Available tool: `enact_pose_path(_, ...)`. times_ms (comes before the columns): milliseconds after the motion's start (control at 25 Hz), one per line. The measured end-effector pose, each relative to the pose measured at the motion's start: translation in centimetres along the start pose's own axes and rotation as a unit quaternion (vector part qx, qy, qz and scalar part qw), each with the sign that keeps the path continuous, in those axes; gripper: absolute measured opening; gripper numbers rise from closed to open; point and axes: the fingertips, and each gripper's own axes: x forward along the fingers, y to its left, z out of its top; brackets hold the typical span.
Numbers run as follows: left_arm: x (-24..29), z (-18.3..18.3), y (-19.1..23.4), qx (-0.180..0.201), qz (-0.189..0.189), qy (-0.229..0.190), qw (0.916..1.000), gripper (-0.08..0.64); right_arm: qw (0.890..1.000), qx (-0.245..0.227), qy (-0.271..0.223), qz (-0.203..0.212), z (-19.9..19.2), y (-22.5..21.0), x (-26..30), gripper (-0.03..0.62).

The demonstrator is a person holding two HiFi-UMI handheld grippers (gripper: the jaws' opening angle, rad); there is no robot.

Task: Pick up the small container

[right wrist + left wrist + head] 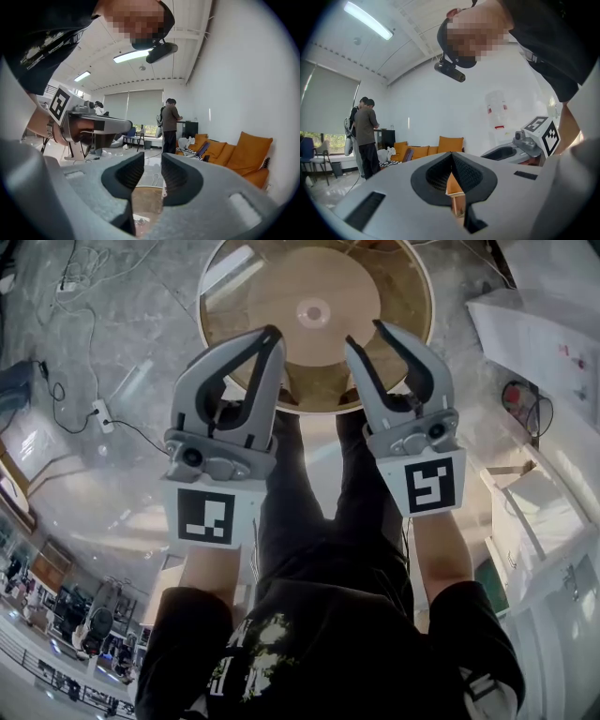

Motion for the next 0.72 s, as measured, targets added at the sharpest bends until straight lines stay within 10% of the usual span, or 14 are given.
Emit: enact_pose_path(720, 0.5, -10.0, -0.1, -0.016, 0.017, -0.017, 0.9996, 0.014, 0.999, 0.006, 0.006, 0.031, -10.7, 2.3, 3.9, 0.114)
